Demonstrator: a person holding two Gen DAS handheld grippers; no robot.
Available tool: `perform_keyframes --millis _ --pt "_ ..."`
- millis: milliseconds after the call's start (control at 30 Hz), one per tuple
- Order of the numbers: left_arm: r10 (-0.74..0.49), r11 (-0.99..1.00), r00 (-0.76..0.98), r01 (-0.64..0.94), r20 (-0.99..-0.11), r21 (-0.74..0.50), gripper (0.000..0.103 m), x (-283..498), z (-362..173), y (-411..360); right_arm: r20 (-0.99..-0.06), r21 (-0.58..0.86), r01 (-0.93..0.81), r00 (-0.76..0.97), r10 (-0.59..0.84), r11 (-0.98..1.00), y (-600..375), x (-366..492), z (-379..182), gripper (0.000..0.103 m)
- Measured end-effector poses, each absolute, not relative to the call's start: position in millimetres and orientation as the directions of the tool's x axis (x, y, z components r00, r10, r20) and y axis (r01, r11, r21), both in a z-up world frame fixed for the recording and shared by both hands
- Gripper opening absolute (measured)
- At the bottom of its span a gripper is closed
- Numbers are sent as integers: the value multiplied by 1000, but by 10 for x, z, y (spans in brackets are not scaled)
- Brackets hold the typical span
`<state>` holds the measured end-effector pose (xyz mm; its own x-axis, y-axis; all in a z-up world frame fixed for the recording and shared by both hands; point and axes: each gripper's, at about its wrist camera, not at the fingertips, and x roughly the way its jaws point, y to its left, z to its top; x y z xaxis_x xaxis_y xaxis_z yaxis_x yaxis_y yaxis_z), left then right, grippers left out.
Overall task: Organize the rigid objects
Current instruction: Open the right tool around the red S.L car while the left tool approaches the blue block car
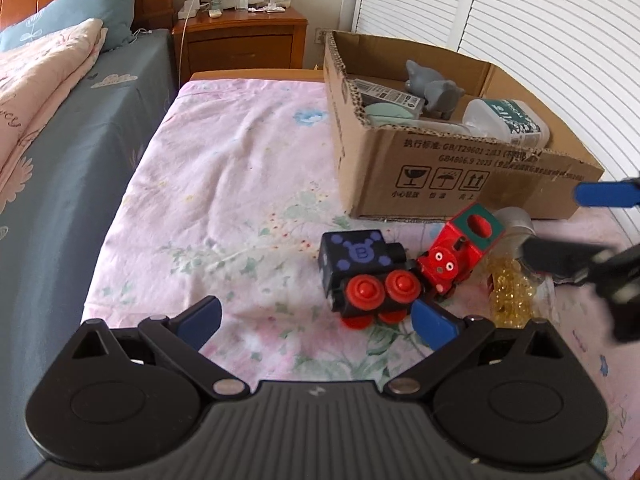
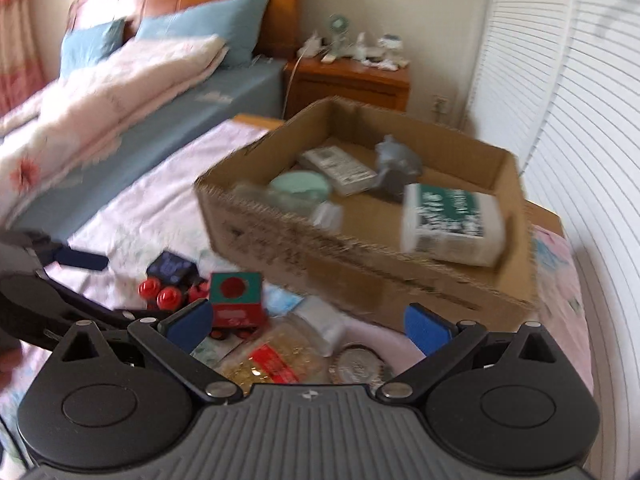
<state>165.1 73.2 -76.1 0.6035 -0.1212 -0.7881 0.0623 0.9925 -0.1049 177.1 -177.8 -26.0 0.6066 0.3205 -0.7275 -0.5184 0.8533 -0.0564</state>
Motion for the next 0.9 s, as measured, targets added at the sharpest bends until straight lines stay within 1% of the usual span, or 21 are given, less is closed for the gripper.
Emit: perform_keyframes --millis 167,267,333,367,400,467,533,600,733,800,900 --pt "-121 992 602 57 -789 -109 100 1637 -770 779 -751 -105 -524 599 278 845 -1640 1772 -433 103" --pt "-136 991 605 71 -785 -117 100 1648 -760 769 -730 -73 -529 606 316 845 -1643 1767 -353 103" --pt "-140 990 603 76 -786 -119 100 1658 -761 757 -710 -69 -522 624 325 850 -1632 1790 -286 101" --pt "-142 990 602 77 -786 -120 100 1660 -762 752 -700 -69 -517 634 328 853 -1616 1808 -253 93" --pt "-143 990 601 78 -786 -121 100 1658 -762 750 -696 -70 -519 637 331 852 -1593 1824 -231 82" --pt "-147 989 599 81 -787 -124 100 1646 -754 748 -697 -79 -525 637 330 848 -1526 1860 -219 72" --pt "-152 988 601 85 -785 -126 100 1625 -742 747 -699 -76 -536 630 338 841 -1459 1887 -237 70" --pt "-152 988 602 87 -784 -124 100 1599 -728 744 -703 -69 -563 613 360 824 -1398 1885 -273 65" --pt "-148 989 603 90 -784 -117 100 1540 -708 750 -709 -102 -591 608 359 800 -1330 1810 -287 63" --pt "-146 989 601 92 -786 -114 100 1515 -696 757 -728 -54 -601 570 381 797 -1362 1805 -300 60" --pt "-151 989 598 93 -787 -119 100 1476 -680 776 -754 38 -621 496 430 783 -1432 1765 -345 58"
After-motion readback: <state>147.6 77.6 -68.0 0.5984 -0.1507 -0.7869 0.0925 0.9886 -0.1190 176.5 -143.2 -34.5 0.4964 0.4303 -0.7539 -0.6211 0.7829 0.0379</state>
